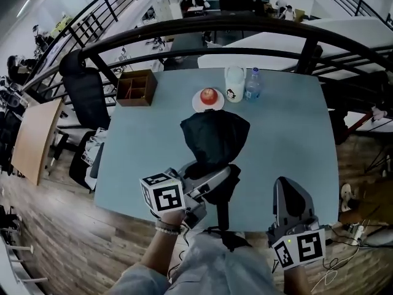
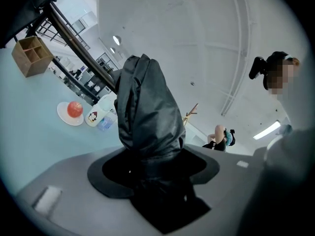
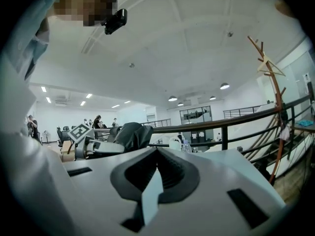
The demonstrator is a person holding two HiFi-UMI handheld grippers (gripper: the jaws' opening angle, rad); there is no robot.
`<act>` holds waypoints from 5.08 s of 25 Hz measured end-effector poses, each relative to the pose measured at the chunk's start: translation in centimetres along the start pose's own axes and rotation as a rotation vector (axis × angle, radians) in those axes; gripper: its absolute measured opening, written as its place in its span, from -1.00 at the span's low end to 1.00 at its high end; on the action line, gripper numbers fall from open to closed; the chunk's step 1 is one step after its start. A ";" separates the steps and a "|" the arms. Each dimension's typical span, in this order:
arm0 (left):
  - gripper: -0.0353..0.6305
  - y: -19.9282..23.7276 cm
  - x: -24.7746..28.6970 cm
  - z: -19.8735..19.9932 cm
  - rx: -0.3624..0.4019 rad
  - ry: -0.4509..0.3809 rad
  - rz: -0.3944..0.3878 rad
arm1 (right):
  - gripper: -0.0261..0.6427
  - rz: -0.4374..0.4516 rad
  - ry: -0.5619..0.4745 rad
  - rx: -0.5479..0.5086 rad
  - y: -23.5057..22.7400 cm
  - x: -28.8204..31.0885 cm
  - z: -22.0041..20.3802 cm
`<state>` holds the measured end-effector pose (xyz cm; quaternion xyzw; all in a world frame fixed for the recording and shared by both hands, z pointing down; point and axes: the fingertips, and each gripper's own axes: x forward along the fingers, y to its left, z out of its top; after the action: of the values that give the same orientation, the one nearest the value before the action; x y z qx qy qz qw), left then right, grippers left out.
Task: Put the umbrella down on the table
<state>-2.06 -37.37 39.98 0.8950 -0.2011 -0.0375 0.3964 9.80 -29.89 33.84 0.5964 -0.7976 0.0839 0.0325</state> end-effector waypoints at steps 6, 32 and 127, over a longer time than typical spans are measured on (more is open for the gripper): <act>-0.03 3.8 4.2 0.8 -0.041 0.079 0.005 | -0.93 -0.061 0.003 -0.002 -1.0 0.7 0.2; -0.03 19.5 16.7 -3.5 -0.227 0.387 0.140 | -0.93 -0.216 0.101 0.049 -2.5 2.5 -3.3; -0.88 -18.6 -10.0 -10.5 0.576 -0.169 0.314 | -0.93 0.071 -0.134 -0.044 7.6 -18.7 -0.9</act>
<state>-2.72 -14.93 32.79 0.9220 -0.3710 0.0083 0.1104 7.83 -9.94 31.11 0.5712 -0.8203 0.0272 -0.0110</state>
